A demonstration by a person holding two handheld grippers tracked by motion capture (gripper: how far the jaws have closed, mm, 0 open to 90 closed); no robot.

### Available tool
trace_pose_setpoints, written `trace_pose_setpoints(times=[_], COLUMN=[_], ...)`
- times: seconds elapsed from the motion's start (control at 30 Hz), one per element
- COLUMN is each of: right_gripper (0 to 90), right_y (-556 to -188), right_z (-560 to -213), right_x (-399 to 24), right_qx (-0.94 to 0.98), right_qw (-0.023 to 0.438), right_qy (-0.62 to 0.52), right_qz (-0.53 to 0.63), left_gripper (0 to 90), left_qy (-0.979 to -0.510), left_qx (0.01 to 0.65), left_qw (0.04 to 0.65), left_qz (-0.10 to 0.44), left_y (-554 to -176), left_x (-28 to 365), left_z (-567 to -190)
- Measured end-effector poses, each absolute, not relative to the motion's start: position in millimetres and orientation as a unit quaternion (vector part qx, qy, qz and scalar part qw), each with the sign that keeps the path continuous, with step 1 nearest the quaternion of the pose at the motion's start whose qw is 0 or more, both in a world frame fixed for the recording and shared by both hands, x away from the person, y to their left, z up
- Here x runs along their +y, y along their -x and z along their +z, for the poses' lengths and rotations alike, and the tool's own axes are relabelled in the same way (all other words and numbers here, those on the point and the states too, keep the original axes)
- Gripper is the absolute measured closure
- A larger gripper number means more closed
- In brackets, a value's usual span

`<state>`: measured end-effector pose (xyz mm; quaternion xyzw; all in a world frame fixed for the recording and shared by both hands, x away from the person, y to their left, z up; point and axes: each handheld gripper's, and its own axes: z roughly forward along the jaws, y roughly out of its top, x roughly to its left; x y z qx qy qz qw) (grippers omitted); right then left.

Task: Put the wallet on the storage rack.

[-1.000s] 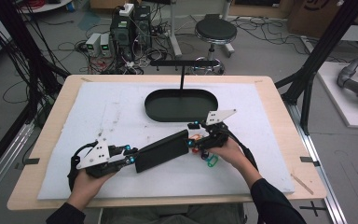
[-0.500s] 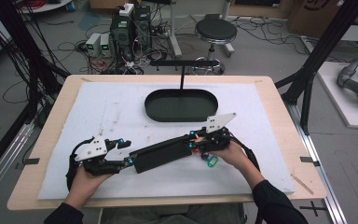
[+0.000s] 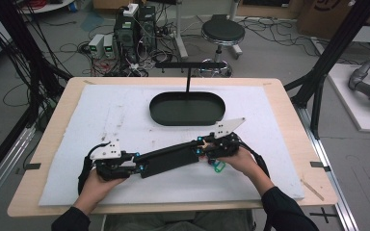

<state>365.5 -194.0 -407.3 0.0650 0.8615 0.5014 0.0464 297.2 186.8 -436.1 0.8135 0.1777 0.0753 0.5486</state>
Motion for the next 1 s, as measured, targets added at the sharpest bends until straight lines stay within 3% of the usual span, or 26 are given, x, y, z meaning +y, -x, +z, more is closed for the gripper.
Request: trace_pose_setpoints(times=[0.17,0.27,0.6,0.77,0.8,0.83,1.0], right_gripper=[66.5,51.0,43.9,50.1,54.1,63.6,73.6], right_y=[-361,-358,-352,-350,-350,-348,-348], right_z=[-408,-402,-398,-401,-401,-401,-401], right_x=[-196,-199,-201,-195,-194,-194,-196], right_qx=[0.859,0.846,0.835,0.842,0.841,0.842,0.842], right_qw=[0.045,0.055,0.029,0.021,0.025,0.023,0.017], right_qy=[-0.066,-0.073,-0.065,-0.057,-0.054,-0.045,-0.034], right_qz=[0.506,0.525,0.546,0.536,0.537,0.538,0.537], left_gripper=[73.7,73.9,73.9,73.9,73.9,73.9,73.5], left_qy=[-0.807,-0.799,-0.793,-0.791,-0.792,-0.792,-0.791], left_qx=[0.155,0.139,0.118,0.113,0.112,0.113,0.117], left_qw=[0.564,0.579,0.592,0.595,0.595,0.594,0.595], left_qz=[0.083,0.087,0.083,0.083,0.084,0.083,0.084], left_y=[-296,-293,-292,-292,-292,-292,-292], left_x=[189,189,188,188,188,187,187], left_z=[-431,-424,-412,-409,-409,-409,-409])
